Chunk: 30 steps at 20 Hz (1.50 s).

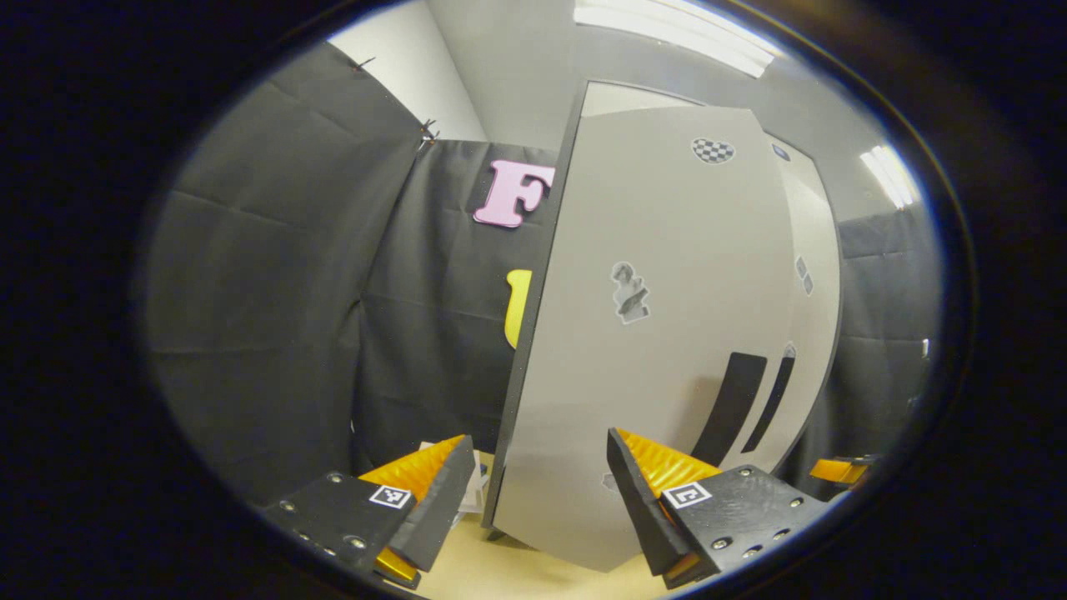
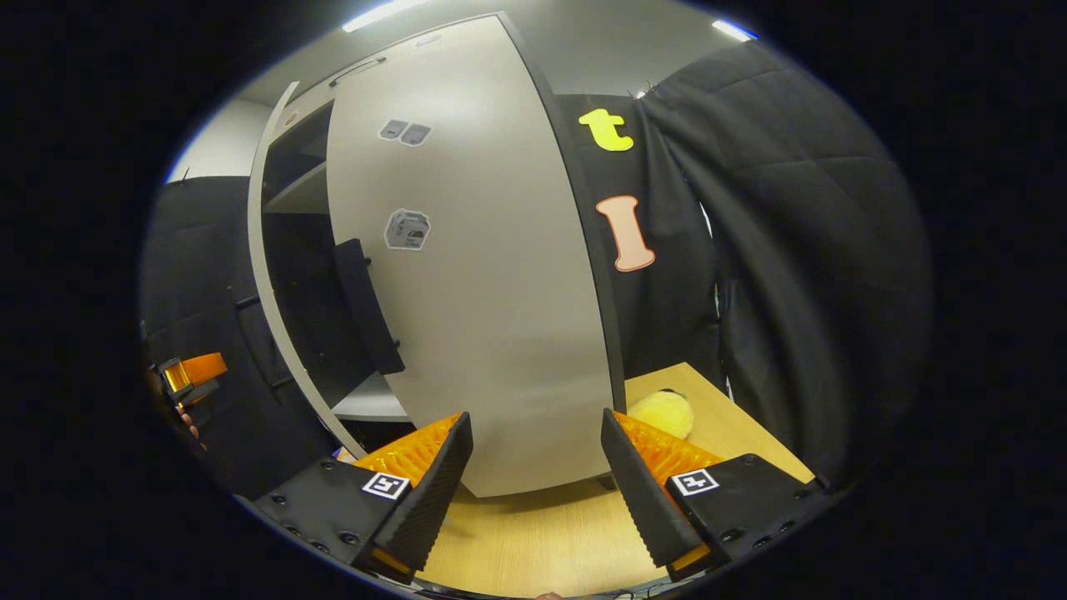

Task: Grab one shoe with the right hand and put it into the shoe cabinet, grab the other shoe with the left hand and put it into the shoe cabinet; then close the right door with the right hand and the left door with the left hand.

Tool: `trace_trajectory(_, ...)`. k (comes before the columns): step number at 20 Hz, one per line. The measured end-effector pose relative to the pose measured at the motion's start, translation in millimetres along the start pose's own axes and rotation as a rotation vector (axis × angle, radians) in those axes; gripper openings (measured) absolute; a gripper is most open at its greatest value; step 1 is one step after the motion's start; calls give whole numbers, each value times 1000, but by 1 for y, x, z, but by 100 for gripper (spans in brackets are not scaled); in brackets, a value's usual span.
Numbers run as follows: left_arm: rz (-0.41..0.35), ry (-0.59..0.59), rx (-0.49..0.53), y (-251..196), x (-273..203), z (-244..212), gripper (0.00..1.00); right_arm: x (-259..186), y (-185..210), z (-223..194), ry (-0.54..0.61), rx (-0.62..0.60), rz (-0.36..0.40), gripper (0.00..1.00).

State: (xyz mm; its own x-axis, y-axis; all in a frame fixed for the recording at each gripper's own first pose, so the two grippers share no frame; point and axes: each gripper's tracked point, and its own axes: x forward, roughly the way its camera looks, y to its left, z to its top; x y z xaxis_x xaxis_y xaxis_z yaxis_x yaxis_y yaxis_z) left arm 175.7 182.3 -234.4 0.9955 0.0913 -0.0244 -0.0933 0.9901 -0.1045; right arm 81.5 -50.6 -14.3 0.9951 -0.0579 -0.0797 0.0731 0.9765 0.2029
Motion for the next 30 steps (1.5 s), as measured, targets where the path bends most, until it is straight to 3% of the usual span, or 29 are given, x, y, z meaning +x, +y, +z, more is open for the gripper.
trace_trajectory(2,27,-14,35,10,-6,4,96,1,2,3,-30,-5,-19,98)
trace_trajectory(5,30,-65,17,13,-20,10,93,-3,15,0,-50,-16,1,98)
trace_trajectory(6,39,-73,4,16,-24,6,96,-5,19,0,-63,-30,11,98)
trace_trajectory(9,67,-56,-3,20,-33,-13,93,-8,24,9,-129,-86,10,98)
trace_trajectory(10,72,-42,5,21,-34,-18,96,-8,25,8,-134,-106,11,98)
trace_trajectory(11,75,-37,16,21,-35,-20,93,-6,26,6,-126,-119,11,98)
trace_trajectory(16,52,-76,50,9,-37,-10,96,-2,30,-7,-74,-98,21,98)
trace_trajectory(22,25,-68,77,-3,-40,-31,96,-3,21,-14,-79,-136,-33,98)
trace_trajectory(23,17,-60,71,-5,-41,-36,89,-4,18,-16,-81,-152,-46,98)
trace_trajectory(24,13,-59,65,-6,-42,-38,96,-7,18,-16,-89,-161,-50,98)
trace_trajectory(30,18,-65,123,1,-50,-45,96,-16,29,-17,-149,-192,-30,98)
